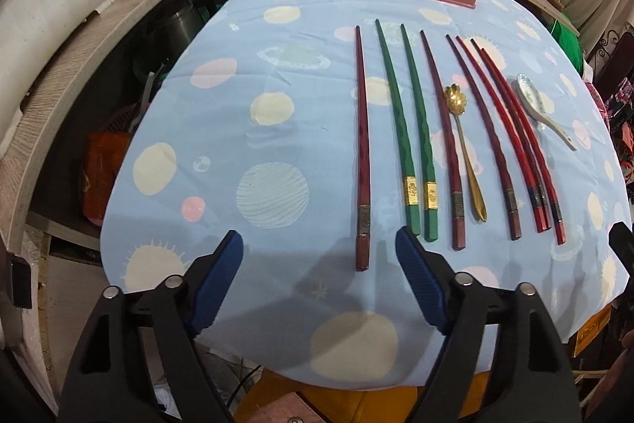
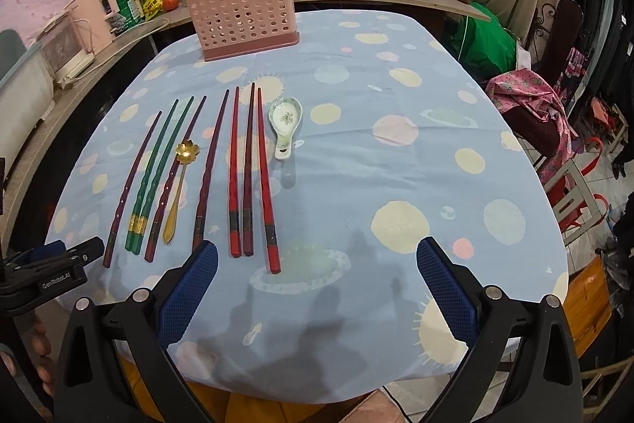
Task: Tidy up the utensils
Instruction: 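Move the left tool to a dark red chopstick while the right tool reaches the white ceramic spoon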
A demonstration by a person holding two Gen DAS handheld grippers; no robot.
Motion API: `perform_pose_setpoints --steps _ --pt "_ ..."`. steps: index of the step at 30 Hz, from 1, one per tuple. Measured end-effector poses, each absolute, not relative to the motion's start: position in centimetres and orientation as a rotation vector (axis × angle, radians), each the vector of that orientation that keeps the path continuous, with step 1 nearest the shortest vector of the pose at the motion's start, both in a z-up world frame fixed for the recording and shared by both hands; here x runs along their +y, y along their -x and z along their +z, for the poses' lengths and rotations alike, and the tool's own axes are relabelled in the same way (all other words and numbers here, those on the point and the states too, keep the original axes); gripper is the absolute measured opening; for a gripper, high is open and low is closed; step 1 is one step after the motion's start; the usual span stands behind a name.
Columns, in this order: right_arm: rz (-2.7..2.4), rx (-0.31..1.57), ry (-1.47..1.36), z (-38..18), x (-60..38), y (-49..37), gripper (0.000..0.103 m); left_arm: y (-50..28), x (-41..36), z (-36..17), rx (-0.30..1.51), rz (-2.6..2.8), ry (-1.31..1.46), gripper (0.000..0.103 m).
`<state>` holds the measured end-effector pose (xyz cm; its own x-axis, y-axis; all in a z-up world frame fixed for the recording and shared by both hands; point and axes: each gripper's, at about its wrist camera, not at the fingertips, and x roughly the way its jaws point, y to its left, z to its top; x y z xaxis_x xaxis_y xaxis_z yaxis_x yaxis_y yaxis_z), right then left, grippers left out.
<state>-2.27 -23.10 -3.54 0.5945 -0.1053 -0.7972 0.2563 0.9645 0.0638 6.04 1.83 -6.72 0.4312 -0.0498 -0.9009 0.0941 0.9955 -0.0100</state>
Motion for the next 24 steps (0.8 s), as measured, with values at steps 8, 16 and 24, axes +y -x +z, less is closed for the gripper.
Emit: perform_pose_setpoints --steps 8,16,24 --pt "-0.192 0.925 -0.175 -4.1 -23.3 0.6 0.092 -7.0 1.7 -8.4 1.173 -0.119 -0.026 0.054" --pt "-0.173 0.899 -0.221 -3.4 -24.5 -2.4 0.075 -7.5 1.7 -8.1 1.166 -0.137 -0.030 0.014" --pt "-0.113 0.934 -0.328 -4.9 -26.1 -7.0 0.043 -8.5 1.2 -8.1 1.161 -0.131 -0.051 0.013"
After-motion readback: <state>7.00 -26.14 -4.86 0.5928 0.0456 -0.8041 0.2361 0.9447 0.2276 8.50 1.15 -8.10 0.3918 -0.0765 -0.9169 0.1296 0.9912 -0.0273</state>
